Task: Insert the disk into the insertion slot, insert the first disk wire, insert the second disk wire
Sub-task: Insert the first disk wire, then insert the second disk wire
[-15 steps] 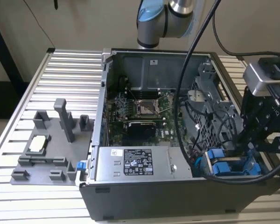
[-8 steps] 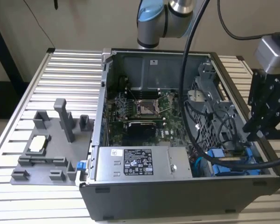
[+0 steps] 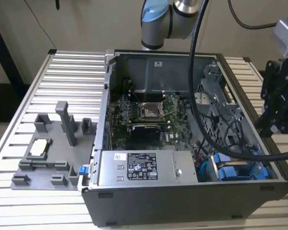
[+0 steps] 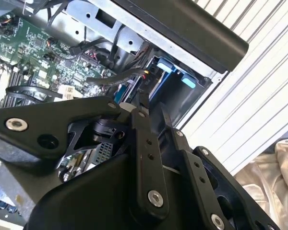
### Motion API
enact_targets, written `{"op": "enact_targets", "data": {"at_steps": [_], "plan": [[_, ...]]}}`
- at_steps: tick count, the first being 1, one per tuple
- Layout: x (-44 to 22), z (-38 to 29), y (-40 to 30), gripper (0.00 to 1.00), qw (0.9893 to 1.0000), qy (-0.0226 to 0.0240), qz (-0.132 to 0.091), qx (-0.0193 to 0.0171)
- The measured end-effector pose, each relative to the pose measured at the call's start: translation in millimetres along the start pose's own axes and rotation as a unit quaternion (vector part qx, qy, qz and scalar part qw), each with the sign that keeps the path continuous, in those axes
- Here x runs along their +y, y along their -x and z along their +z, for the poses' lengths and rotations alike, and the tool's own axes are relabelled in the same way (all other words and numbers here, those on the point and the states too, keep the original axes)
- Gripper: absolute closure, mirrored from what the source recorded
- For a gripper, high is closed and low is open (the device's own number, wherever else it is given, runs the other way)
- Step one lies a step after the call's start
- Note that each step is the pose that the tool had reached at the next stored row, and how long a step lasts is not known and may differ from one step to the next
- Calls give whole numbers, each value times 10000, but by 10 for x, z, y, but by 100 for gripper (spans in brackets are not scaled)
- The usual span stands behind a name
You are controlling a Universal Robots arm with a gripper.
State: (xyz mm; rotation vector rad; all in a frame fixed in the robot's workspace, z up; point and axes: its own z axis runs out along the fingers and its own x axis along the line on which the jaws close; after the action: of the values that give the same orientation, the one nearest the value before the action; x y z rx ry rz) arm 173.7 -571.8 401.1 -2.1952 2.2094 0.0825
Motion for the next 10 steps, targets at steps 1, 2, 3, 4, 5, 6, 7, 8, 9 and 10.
{"op": "enact_targets", "data": {"at_steps": [1, 2, 3, 4, 5, 6, 7, 8, 9, 10], "plan": [[0, 0, 0, 74, 10000, 0, 0, 1], [0, 0, 4, 74, 10000, 0, 0, 1], [1, 0, 17, 74, 10000, 0, 1, 2], [1, 1, 39, 74, 10000, 0, 2, 2], [1, 3, 64, 74, 10000, 0, 2, 1], [1, 5, 96, 74, 10000, 0, 2, 1], [1, 7, 128, 74, 10000, 0, 2, 1], [1, 9, 163, 74, 10000, 0, 2, 1], [2, 11, 199, 74, 10000, 0, 2, 1], [2, 13, 233, 74, 10000, 0, 2, 1]]}}
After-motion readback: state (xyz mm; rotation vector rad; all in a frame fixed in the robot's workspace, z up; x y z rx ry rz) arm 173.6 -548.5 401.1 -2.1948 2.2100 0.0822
